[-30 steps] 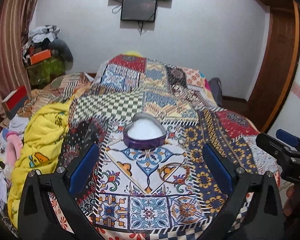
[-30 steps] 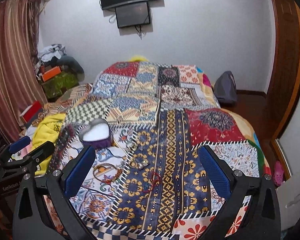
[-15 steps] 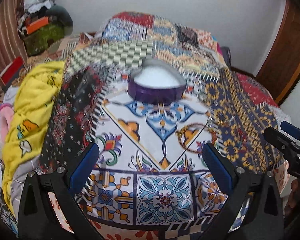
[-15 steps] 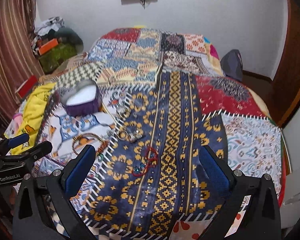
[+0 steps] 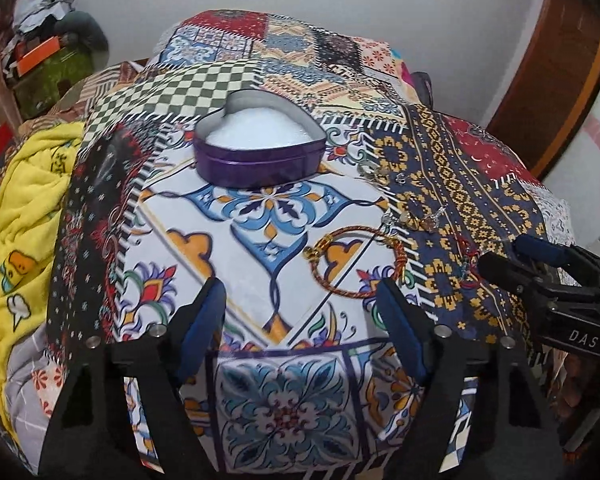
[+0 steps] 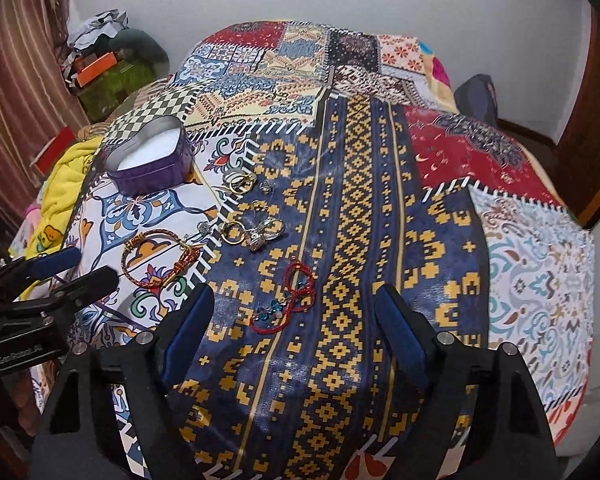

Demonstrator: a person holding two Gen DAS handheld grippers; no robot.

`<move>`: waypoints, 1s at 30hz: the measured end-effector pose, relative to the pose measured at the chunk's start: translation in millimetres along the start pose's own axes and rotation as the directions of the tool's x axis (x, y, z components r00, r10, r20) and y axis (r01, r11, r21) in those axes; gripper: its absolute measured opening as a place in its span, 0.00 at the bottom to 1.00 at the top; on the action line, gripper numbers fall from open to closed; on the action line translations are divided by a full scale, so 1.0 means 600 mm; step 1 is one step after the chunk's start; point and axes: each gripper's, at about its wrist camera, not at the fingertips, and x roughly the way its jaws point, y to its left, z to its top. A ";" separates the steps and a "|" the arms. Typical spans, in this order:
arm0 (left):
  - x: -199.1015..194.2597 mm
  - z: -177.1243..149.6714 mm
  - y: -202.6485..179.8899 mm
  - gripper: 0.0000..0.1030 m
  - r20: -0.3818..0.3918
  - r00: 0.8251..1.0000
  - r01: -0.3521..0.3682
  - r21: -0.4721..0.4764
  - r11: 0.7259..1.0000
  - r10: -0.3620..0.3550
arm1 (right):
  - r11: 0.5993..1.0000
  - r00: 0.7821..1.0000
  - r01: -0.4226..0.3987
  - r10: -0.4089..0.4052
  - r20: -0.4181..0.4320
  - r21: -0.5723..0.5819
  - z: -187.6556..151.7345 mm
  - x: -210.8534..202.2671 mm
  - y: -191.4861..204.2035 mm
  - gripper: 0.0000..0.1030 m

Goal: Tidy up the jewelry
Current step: 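Lower left gripper toward beaded bracelet while right gripper approaches silver charm, then close left gripper on beaded bracelet while right gripper grasps silver charm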

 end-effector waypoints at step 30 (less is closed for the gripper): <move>0.062 0.036 -0.007 0.13 -0.010 1.000 0.025 0.058 0.998 -0.024 | 0.994 0.992 -0.107 0.105 -0.069 -0.026 0.046 0.071 0.014 0.37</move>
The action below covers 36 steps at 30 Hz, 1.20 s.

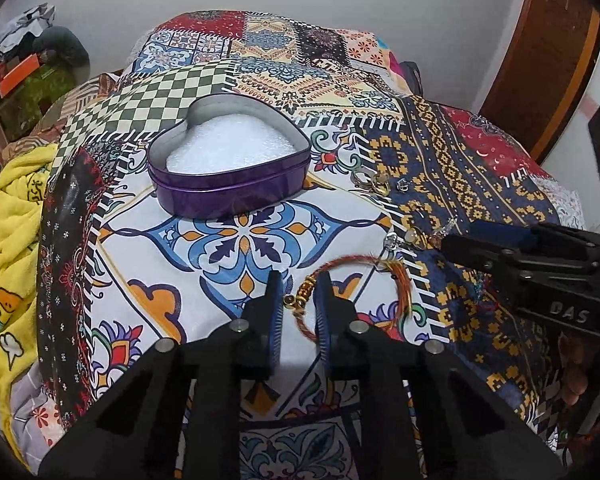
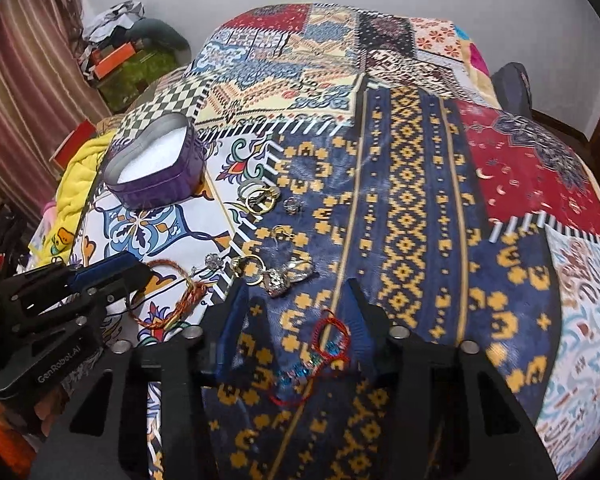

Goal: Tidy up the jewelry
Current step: 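Close left gripper on beaded bracelet while right gripper grasps silver charm, then carry bracelet in left gripper to purple heart tin while right gripper carries charm there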

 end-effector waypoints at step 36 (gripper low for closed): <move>-0.141 0.046 0.017 0.10 0.207 0.977 -0.042 -0.048 0.998 0.051 | 1.000 0.985 -0.005 0.005 0.175 0.000 0.042 -0.111 0.039 0.12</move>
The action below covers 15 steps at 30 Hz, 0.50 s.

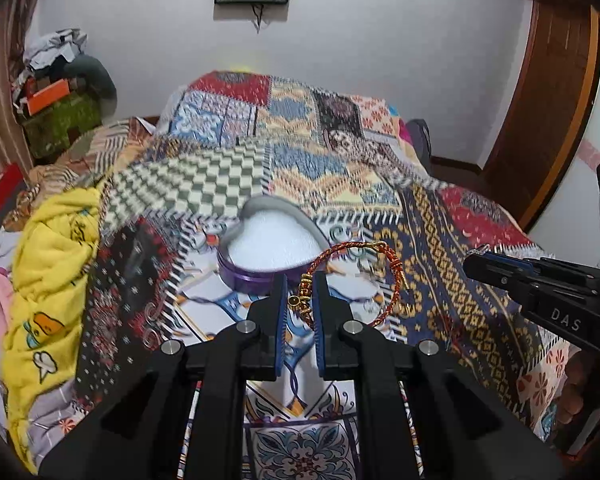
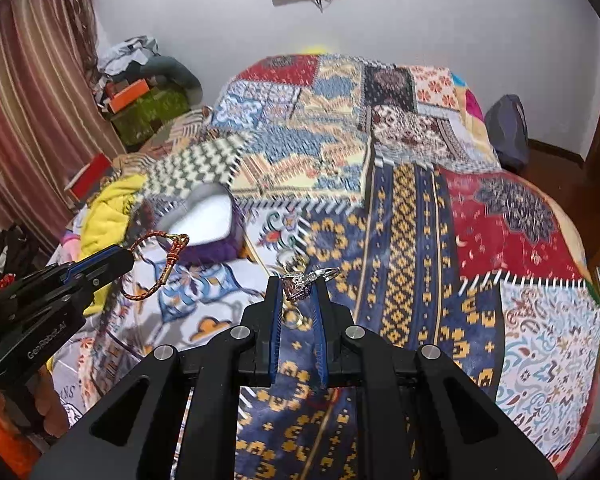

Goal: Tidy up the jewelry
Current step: 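Carry bracelet in left gripper to purple heart tin while right gripper carries charm there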

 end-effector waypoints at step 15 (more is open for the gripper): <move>-0.007 0.037 0.042 0.10 0.072 0.996 -0.055 -0.032 0.998 0.057 | 0.997 0.997 -0.061 0.063 0.051 -0.051 0.045 0.013 0.058 0.12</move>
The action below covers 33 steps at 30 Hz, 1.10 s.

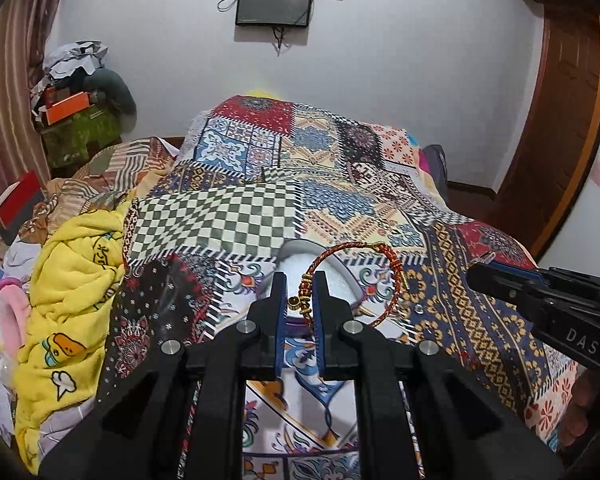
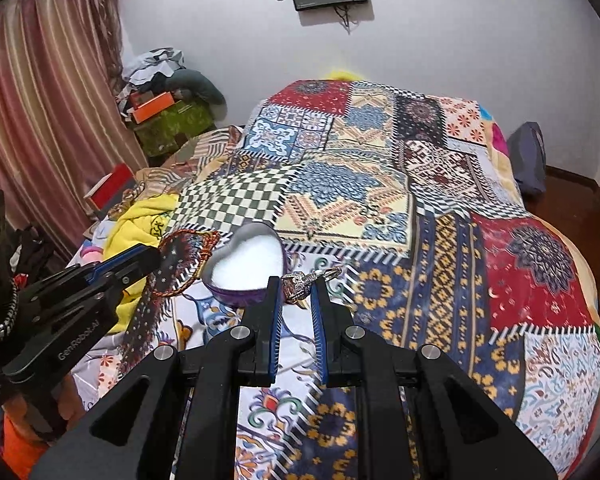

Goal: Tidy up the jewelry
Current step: 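Carry bracelet in left gripper to purple heart tin while right gripper carries charm there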

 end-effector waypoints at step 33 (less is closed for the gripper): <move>0.160 0.014 0.045 0.10 -0.112 0.994 0.010 0.039 0.999 -0.006 | 0.989 0.985 -0.101 0.084 -0.148 -0.111 0.013 0.164 0.051 0.13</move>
